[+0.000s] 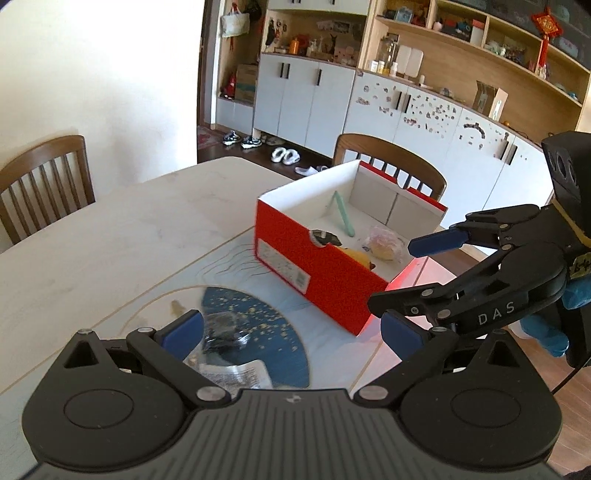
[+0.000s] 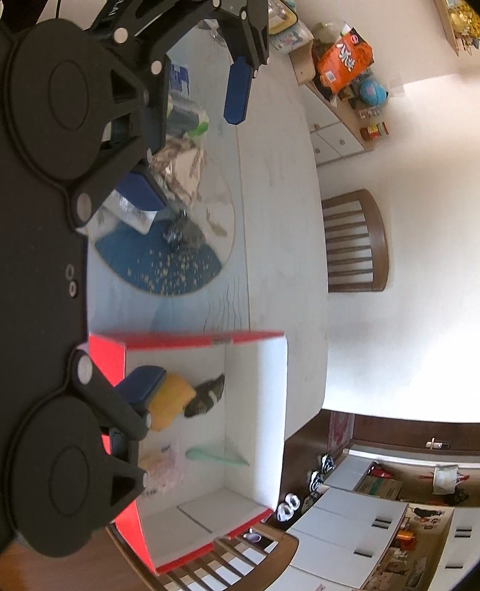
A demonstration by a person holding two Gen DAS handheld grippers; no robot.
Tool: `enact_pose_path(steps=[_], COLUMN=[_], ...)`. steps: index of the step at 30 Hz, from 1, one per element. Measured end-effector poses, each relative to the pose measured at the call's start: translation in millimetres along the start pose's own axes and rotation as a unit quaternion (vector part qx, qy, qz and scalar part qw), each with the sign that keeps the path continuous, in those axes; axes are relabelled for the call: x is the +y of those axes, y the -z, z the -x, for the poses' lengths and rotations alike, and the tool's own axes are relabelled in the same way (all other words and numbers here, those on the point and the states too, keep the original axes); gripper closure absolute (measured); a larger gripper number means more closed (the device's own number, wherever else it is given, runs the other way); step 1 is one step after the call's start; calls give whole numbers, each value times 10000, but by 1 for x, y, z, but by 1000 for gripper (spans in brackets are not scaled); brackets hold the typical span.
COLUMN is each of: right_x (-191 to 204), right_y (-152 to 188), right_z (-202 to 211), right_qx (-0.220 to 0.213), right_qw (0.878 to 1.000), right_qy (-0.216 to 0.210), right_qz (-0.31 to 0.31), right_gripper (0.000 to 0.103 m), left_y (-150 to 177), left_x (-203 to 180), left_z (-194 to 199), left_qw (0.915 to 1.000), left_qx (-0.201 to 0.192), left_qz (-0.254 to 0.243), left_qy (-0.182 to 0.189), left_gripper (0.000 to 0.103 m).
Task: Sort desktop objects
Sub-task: 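Withdraw both grippers from the shoebox back over the table, then move the left gripper to the blue wrapped bar while the right gripper approaches the white cable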
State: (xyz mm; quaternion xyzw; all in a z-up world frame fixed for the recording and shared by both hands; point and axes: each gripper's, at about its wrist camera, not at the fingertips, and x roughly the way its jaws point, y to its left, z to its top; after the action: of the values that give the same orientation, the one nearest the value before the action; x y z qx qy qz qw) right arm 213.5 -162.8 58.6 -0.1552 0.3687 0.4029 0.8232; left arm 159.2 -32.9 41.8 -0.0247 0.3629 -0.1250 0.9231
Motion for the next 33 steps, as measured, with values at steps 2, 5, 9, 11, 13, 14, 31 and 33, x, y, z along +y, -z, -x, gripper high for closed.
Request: enact_pose_path(steps=[2, 5, 9, 11, 13, 14, 31, 33], right_x=[9, 21, 37, 44, 51, 55, 90, 95], right_y=[1, 4, 8, 9, 11, 11, 23, 25], right_z=[-2, -6, -10, -12, -15, -17, -52, -56], right_qx=[-5, -22, -76, -65, -54, -36, 236, 243], right_qw=[10000, 9999, 9996, 9993, 9988, 9985, 9941, 9940], right_qy=[-28, -60, -168, -223, -291, -312, -431, -401], right_qz=[42, 111, 204, 286, 395, 438, 969, 986], right_gripper=[12, 12, 12, 12, 12, 12, 14, 14], left_y=[5, 14, 27, 35, 42, 46, 102, 107], left_x=[8, 20, 37, 47, 57, 62, 130, 135], left_z=[7, 19, 33, 40, 46, 48, 73, 72], left_qw=[10000, 9999, 9994, 9991, 9986, 9984, 9953, 9952], left_qx=[-36, -94, -177, -194, -213, -205, -63, -45], left_qz=[49, 87, 180, 253, 314, 343, 316, 243], left_qy=[-26, -103, -228, -272, -357, -393, -911, -949], left_gripper=[0, 0, 0, 0, 0, 0, 0, 0])
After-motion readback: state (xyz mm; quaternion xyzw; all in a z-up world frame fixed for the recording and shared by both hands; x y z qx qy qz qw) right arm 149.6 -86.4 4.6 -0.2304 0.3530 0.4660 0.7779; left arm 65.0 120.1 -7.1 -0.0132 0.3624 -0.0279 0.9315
